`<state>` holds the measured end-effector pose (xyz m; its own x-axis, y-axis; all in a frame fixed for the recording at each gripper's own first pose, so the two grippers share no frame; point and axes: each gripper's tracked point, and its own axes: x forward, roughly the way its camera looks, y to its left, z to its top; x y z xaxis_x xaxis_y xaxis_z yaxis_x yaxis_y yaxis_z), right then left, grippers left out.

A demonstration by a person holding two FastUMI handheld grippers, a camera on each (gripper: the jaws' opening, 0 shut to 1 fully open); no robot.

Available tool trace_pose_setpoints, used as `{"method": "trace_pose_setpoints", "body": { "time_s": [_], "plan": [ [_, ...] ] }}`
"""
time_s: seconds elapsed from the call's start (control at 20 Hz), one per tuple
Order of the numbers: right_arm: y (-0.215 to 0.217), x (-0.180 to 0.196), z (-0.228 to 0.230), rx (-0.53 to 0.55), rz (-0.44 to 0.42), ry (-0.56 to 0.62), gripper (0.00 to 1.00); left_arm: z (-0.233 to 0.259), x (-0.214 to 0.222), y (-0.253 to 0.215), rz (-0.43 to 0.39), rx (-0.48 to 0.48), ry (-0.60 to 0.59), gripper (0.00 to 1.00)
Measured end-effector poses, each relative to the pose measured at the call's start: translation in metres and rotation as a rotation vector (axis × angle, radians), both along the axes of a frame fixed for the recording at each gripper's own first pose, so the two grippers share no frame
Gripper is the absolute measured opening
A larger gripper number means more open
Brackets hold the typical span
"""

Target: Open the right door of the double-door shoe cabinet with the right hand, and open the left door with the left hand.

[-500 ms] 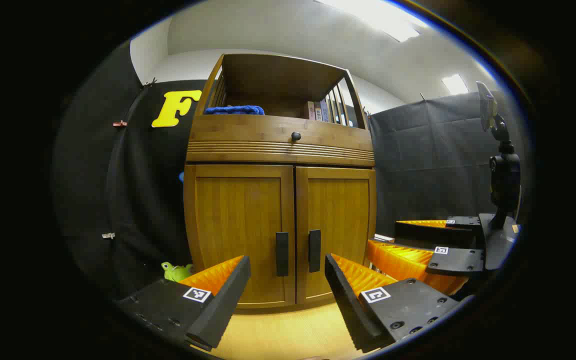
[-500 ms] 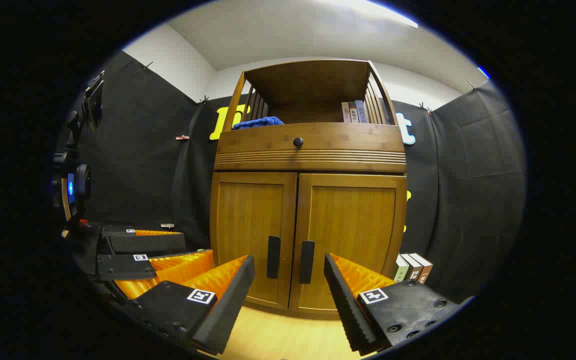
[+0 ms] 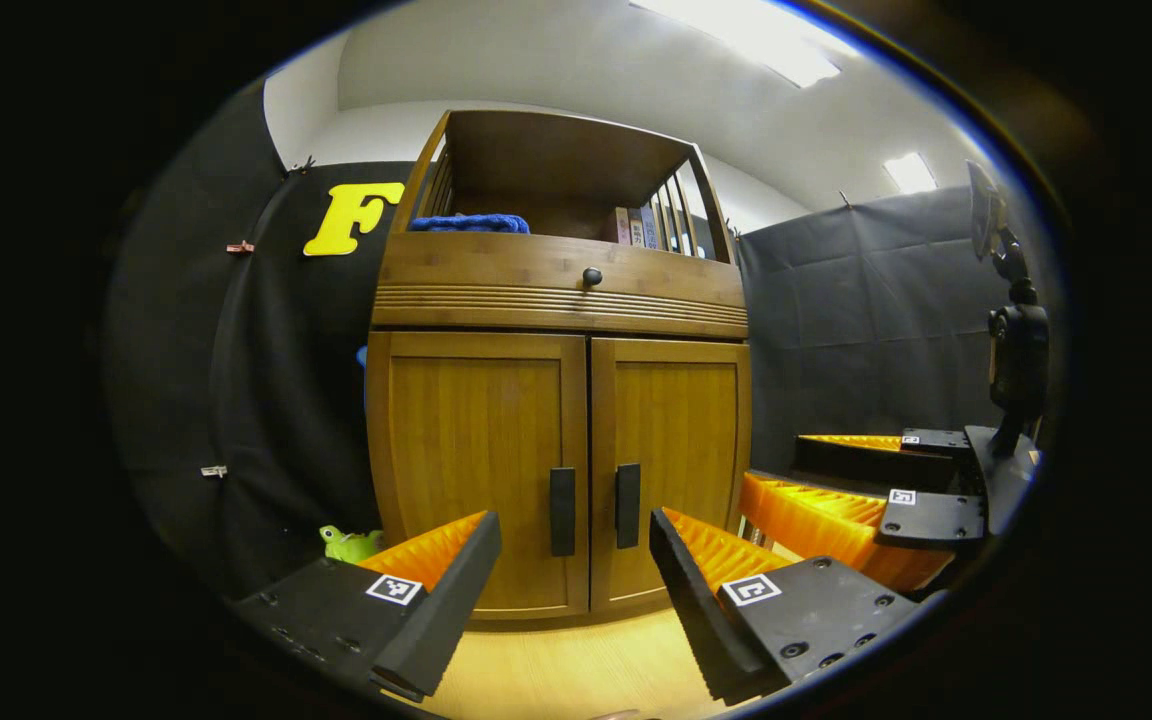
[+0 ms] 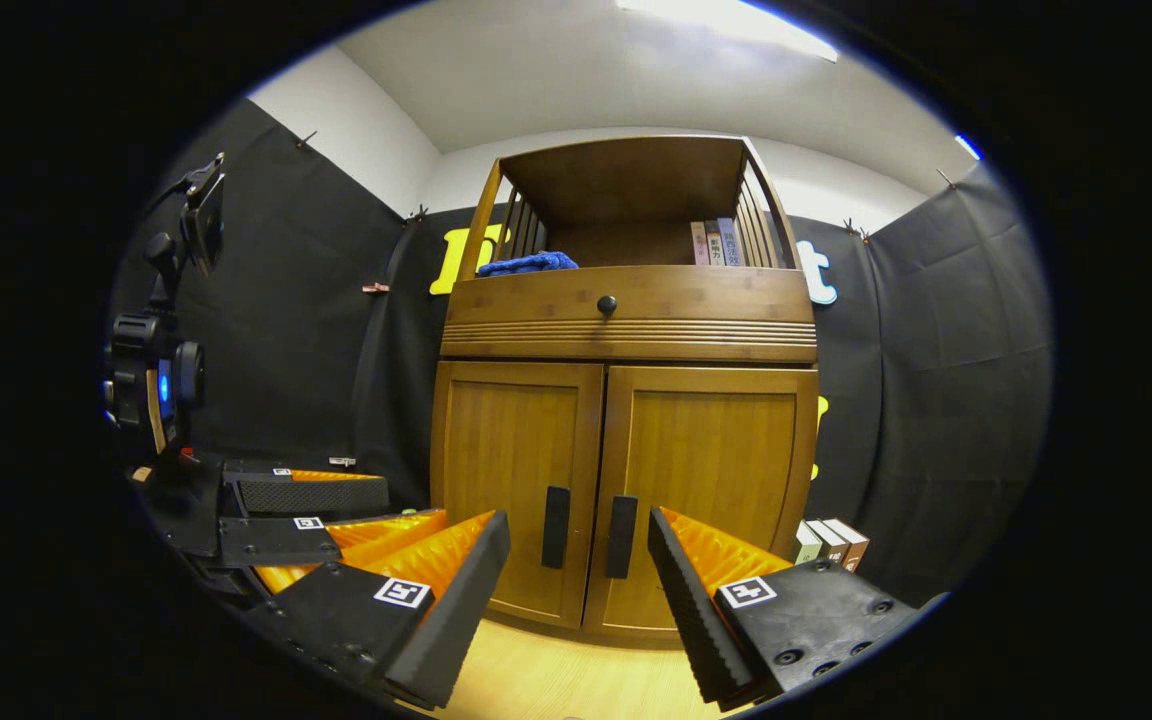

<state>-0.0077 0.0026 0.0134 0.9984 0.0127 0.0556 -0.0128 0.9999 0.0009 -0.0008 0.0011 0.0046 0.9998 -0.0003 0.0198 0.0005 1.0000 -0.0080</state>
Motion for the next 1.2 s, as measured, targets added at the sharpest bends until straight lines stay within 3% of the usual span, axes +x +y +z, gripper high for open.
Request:
{"method": "trace_pose_setpoints", "body": {
  "time_s": [0.25, 0.5, 1.2],
  "plan": [
    [-0.006, -0.002, 0.000, 0.015, -0.019, -0.001, 0.93, 0.001, -0.001, 0.000, 0.004, -0.011, -0.003, 0.90],
    [-0.008, -0.001, 0.000, 0.023, -0.020, 0.007, 0.99, 0.001, -0.002, 0.001, 0.005, -0.009, -0.006, 0.93],
    [-0.010, 0.024, -0.016, 0.036, -0.030, 0.042, 0.97, 0.000, 0.001, 0.006, -0.012, -0.007, -0.015, 0.93]
  ]
}}
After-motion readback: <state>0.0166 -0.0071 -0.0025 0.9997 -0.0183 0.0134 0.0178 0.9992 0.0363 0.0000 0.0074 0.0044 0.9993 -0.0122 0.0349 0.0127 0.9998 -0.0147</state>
